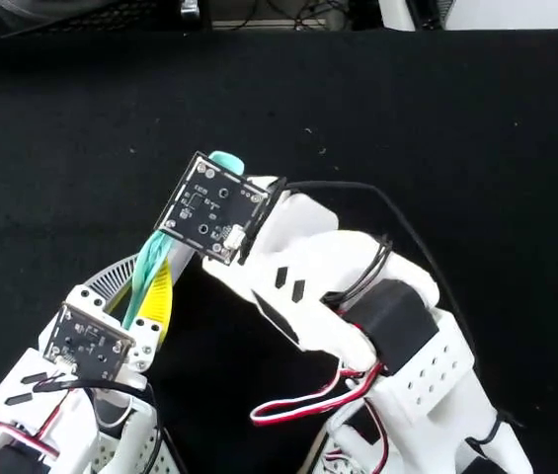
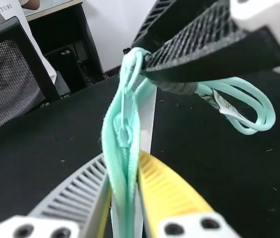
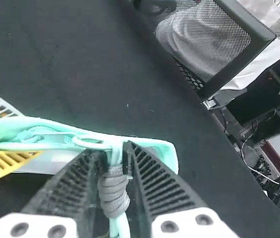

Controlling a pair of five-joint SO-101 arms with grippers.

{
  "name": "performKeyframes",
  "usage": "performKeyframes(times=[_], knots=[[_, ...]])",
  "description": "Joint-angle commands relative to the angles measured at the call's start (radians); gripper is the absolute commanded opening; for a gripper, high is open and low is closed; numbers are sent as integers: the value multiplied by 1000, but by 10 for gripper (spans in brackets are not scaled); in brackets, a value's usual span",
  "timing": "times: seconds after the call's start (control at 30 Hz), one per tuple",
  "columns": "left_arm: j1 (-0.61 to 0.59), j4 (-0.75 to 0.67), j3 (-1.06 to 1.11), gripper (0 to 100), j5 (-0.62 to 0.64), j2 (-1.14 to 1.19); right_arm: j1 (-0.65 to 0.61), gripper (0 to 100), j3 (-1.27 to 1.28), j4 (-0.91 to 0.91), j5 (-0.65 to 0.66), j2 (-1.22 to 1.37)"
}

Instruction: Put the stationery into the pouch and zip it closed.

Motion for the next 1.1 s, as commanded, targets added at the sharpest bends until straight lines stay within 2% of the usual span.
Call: performKeyframes(times=[0.0,0.33,0.6,0.7,0.8,1.07], knots=[[-2,-3,-7,29,5,2,80,13,-7,-34,-11,-30],[-2,-3,-7,29,5,2,167,13,127,-132,-28,-36],[-1,-44,-48,36,5,2,51,13,128,-124,-29,-38],[-1,-54,-87,124,15,3,3,13,124,-123,-34,-38],[-2,-54,-117,203,78,9,-9,13,124,-123,-34,-36],[-2,-120,-71,134,83,9,-9,13,124,-121,-34,-38]])
